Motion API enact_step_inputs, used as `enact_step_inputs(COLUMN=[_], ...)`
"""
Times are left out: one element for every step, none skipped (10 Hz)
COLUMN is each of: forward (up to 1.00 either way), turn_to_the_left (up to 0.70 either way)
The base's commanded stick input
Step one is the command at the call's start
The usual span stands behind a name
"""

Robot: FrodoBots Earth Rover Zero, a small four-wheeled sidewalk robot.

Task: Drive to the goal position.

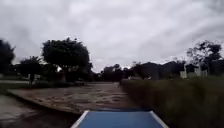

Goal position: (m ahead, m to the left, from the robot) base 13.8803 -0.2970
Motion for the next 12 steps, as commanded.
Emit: enact_step_inputs(forward=[0.5,0.5,0.5,0.5,0.5,0.5,0.5,0.5,0.5,0.5,0.5,0.5], turn_to_the_left=[0.0,0.0,0.0,0.0,0.0,0.0,0.0,0.0,0.0,0.0,0.0,0.0])
